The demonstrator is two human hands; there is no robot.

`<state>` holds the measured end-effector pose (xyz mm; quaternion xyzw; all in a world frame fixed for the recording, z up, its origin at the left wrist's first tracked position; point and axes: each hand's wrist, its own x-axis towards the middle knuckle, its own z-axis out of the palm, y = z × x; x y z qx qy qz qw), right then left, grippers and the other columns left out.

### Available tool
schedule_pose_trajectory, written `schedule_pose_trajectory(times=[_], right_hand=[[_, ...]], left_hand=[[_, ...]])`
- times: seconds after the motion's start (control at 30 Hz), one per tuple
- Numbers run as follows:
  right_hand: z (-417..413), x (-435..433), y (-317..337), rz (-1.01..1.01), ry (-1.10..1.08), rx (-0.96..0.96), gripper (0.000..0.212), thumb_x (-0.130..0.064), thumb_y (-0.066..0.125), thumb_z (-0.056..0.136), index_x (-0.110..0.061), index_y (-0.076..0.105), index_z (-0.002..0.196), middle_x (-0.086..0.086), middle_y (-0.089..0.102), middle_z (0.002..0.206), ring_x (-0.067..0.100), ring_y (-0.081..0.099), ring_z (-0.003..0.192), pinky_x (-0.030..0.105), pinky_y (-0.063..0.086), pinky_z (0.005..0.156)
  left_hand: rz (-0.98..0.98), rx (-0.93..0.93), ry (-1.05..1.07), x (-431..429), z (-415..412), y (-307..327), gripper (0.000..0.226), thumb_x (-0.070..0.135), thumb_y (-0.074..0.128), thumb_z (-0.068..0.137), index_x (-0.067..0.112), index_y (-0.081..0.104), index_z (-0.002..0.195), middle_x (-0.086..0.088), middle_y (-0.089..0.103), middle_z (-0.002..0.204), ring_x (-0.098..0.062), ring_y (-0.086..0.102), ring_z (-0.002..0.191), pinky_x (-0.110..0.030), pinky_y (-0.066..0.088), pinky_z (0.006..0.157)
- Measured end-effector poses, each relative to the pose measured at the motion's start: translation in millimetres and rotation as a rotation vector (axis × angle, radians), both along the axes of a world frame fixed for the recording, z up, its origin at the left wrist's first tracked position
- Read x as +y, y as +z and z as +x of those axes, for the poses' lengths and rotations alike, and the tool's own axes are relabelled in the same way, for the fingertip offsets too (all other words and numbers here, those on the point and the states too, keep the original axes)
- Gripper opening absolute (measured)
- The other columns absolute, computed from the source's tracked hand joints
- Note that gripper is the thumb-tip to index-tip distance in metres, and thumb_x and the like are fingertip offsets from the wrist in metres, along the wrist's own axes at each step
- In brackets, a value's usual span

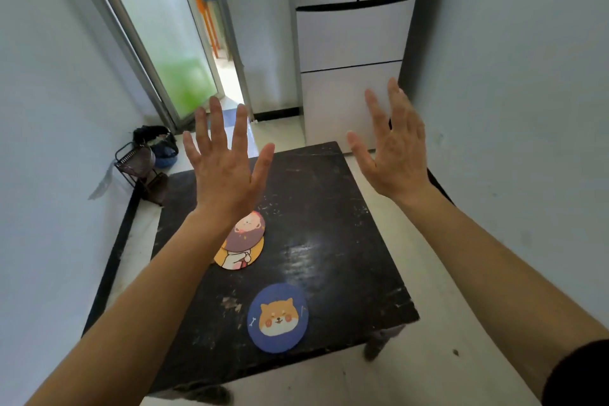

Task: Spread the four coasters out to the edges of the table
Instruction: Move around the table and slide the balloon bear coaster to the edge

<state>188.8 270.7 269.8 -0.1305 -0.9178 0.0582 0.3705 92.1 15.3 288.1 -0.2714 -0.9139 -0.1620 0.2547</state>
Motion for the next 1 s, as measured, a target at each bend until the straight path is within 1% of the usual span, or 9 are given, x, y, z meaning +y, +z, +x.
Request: schedule_pose_trajectory(times=[0.1, 0.2, 0.37, 0.5, 0.63, 0.77, 0.9, 1.0], right_hand=[[14, 48, -1, 0.003, 0.027, -0.027, 0.073, -0.058, 0.037, 0.098, -0.024, 0.017, 0.159, 0.016, 0.009, 0.167, 0.035, 0.015, 0.153, 0.056, 0.022, 0.120], [27, 102, -8, 0.011, 0.060, -0.068, 0.074, -0.060, 0.037, 0.098, -0.026, 0.014, 0.160, 0.014, 0.005, 0.168, 0.034, 0.012, 0.154, 0.056, 0.020, 0.120], [41, 191, -17, 0.045, 0.152, -0.137, 0.076, -0.065, 0.032, 0.097, -0.030, 0.008, 0.160, 0.012, 0.000, 0.169, 0.033, 0.006, 0.155, 0.057, 0.017, 0.121], [34, 248, -18, 0.010, 0.178, -0.138, 0.076, -0.067, 0.031, 0.096, -0.031, 0.010, 0.159, 0.012, 0.002, 0.169, 0.033, 0.008, 0.155, 0.056, 0.016, 0.122], [3, 297, -31, 0.012, 0.205, -0.155, 0.078, -0.068, 0.031, 0.095, -0.030, 0.010, 0.159, 0.013, 0.003, 0.169, 0.034, 0.009, 0.154, 0.055, 0.015, 0.122], [-48, 337, -52, 0.022, 0.223, -0.208, 0.081, -0.070, 0.028, 0.094, -0.028, 0.007, 0.160, 0.013, 0.003, 0.168, 0.034, 0.008, 0.154, 0.054, 0.014, 0.123], [-119, 374, -72, 0.069, 0.269, -0.261, 0.083, -0.069, 0.032, 0.094, -0.028, 0.002, 0.160, 0.014, 0.003, 0.168, 0.035, 0.009, 0.154, 0.052, 0.012, 0.121], [-174, 389, -76, 0.109, 0.322, -0.314, 0.084, -0.066, 0.037, 0.095, -0.028, -0.002, 0.160, 0.014, 0.000, 0.168, 0.035, 0.006, 0.154, 0.051, 0.007, 0.122]], left_hand=[[-0.027, 0.017, 0.039, 39, 19, -1, 0.073, 0.065, 0.017, 0.094, 0.024, 0.013, 0.155, -0.014, -0.002, 0.164, -0.033, -0.005, 0.149, -0.059, -0.001, 0.115], [-0.032, 0.026, 0.101, 83, 42, -10, 0.073, 0.064, 0.021, 0.094, 0.024, 0.015, 0.155, -0.012, 0.000, 0.164, -0.032, -0.004, 0.150, -0.060, 0.000, 0.116], [0.000, -0.069, 0.234, 162, 78, -25, 0.073, 0.064, 0.024, 0.094, 0.024, 0.014, 0.155, -0.010, -0.004, 0.164, -0.031, -0.006, 0.149, -0.061, 0.003, 0.114], [-0.059, -0.105, 0.268, 215, 85, -28, 0.075, 0.066, 0.023, 0.093, 0.026, 0.009, 0.155, -0.008, -0.010, 0.164, -0.031, -0.010, 0.149, -0.062, 0.001, 0.115], [-0.084, -0.136, 0.306, 262, 59, -39, 0.077, 0.067, 0.022, 0.092, 0.027, 0.006, 0.155, -0.007, -0.013, 0.164, -0.030, -0.013, 0.149, -0.062, 0.001, 0.115], [-0.077, -0.206, 0.345, 306, 13, -68, 0.078, 0.069, 0.016, 0.090, 0.026, 0.003, 0.154, -0.010, -0.012, 0.164, -0.031, -0.013, 0.149, -0.062, 0.002, 0.115], [-0.053, -0.313, 0.377, 347, -53, -100, 0.079, 0.070, 0.013, 0.091, 0.025, 0.001, 0.155, -0.011, -0.015, 0.163, -0.032, -0.015, 0.148, -0.061, -0.001, 0.116], [-0.056, -0.355, 0.415, 364, -98, -106, 0.079, 0.070, 0.013, 0.091, 0.025, 0.000, 0.155, -0.011, -0.015, 0.163, -0.032, -0.015, 0.148, -0.060, -0.002, 0.115]])
